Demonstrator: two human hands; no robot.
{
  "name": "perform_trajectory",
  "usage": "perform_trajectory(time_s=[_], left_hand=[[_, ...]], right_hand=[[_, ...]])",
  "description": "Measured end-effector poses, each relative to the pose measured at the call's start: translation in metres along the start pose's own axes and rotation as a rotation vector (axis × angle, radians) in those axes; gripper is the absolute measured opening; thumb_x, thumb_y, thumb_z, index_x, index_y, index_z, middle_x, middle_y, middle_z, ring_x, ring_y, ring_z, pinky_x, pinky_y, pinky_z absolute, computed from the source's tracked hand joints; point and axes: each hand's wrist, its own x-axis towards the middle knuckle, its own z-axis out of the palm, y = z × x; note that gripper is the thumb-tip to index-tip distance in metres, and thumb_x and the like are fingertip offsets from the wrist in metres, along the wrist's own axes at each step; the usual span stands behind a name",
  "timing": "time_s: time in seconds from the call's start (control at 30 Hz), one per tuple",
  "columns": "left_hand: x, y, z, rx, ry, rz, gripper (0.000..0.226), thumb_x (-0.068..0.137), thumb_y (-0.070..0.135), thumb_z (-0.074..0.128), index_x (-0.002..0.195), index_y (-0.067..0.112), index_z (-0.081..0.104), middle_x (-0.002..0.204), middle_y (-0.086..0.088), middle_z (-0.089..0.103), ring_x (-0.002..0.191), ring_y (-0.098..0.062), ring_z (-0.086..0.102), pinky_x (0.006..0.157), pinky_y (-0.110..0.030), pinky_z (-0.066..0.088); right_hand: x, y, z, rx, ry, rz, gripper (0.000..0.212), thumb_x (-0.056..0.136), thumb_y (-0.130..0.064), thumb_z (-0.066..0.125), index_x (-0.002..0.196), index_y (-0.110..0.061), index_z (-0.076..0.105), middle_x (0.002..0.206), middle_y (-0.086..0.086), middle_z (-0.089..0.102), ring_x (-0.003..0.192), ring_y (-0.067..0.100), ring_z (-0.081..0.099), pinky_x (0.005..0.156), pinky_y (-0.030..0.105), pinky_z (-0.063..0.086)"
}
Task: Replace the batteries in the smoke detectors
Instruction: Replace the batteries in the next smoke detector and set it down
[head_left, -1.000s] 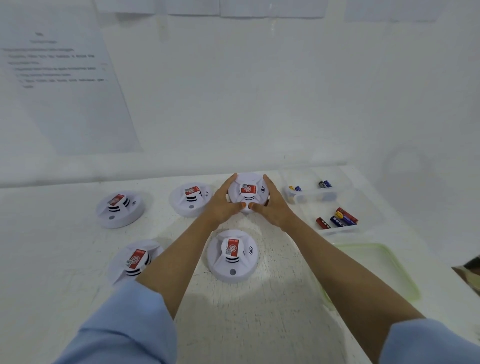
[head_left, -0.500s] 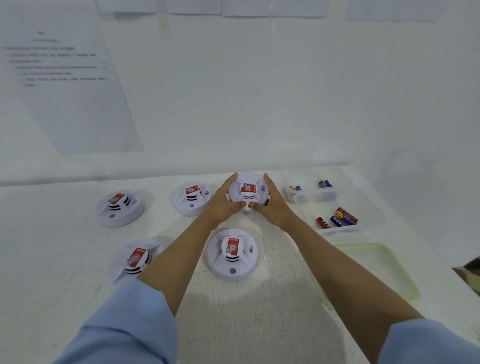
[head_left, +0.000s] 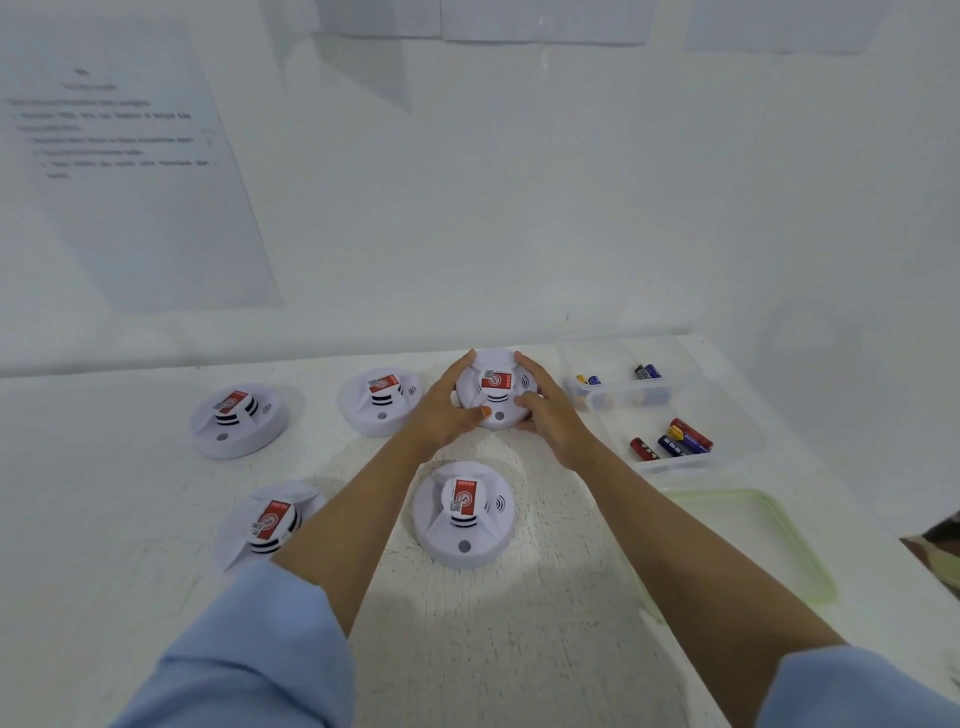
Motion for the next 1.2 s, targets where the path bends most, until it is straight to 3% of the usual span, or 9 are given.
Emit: perform_trajectory(time_s=[0.13,0.53,1.2], left_hand=[[-0.0004,0.0001,-0.0001,-0.012,-0.003,-0.006,0.073,0.085,0.001,0.063,0.145,0.020,0.025,0.145,-0.004,0.036,0.128,-0.024,0.043,0.092,-0.035,0.048],[0.0000,-0.0003,0.0001,0.003,0.003,-0.004,0.073,0.085,0.002,0.063,0.145,0.021,0.025,0.148,-0.005,0.033,0.130,-0.024,0.040,0.087,-0.031,0.048],[0.0009,0.0000,0.0000,0.029,0.010,-0.013,0.074,0.085,0.002,0.063,0.146,0.020,0.024,0.147,-0.005,0.033,0.131,-0.025,0.040,0.095,-0.037,0.047]], right_hand=[[-0.0015,-0.0015,0.0002,0.018,0.001,0.007,0.054,0.093,0.004,0.034,0.142,-0.019,0.030,0.144,0.008,0.037,0.128,0.028,0.042,0.102,0.044,0.043],[-0.0012,-0.0021,0.0013,-0.001,0.012,0.014,0.053,0.094,0.001,0.035,0.143,-0.019,0.029,0.145,0.007,0.036,0.128,0.028,0.041,0.104,0.046,0.042],[0.0015,0.0005,0.0018,-0.014,0.022,0.017,0.052,0.094,-0.001,0.035,0.142,-0.020,0.029,0.144,0.008,0.037,0.128,0.028,0.041,0.105,0.048,0.040]])
